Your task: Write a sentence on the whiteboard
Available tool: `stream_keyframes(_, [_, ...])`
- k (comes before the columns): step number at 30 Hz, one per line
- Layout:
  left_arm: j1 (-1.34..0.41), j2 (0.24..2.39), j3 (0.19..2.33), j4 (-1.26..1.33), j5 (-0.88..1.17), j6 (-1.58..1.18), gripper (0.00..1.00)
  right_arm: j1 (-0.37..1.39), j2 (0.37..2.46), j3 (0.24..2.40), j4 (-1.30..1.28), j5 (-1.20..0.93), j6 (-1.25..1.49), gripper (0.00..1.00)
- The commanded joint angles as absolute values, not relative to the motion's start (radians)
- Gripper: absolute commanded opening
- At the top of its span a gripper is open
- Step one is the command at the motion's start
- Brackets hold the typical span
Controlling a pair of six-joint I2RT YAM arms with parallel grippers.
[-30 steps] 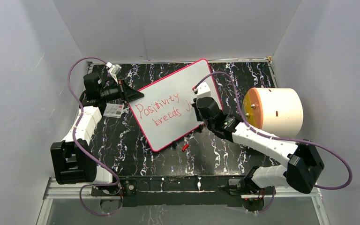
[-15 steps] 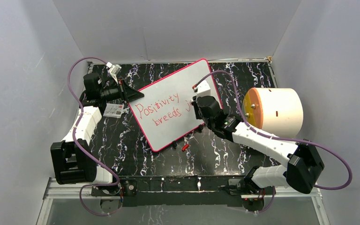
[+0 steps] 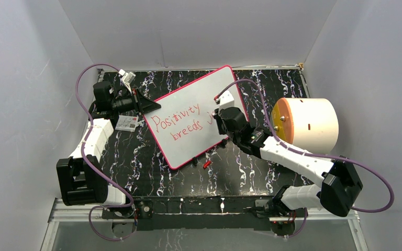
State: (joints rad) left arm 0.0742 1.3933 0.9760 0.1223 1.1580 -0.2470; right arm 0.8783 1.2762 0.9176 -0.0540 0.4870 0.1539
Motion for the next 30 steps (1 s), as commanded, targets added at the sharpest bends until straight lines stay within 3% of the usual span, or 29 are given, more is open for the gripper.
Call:
stream_keyframes(1, [0.055, 1.439, 0.949, 0.043, 1.028, -0.156, 0.00, 0.877, 1.249, 0.911, -0.068, 0.447, 0.161, 0.00])
stream_keyframes(11, [0.055, 1.437, 0.947, 0.043, 1.028, -0.155, 0.00, 0.870, 1.206, 0.900, -0.049, 0.551, 0.140, 0.00])
stream_keyframes(30, [0.054, 1.439, 0.949, 0.042, 1.029, -0.155, 0.00, 0.845, 1.241, 0.908, 0.030, 0.529, 0.133, 0.00])
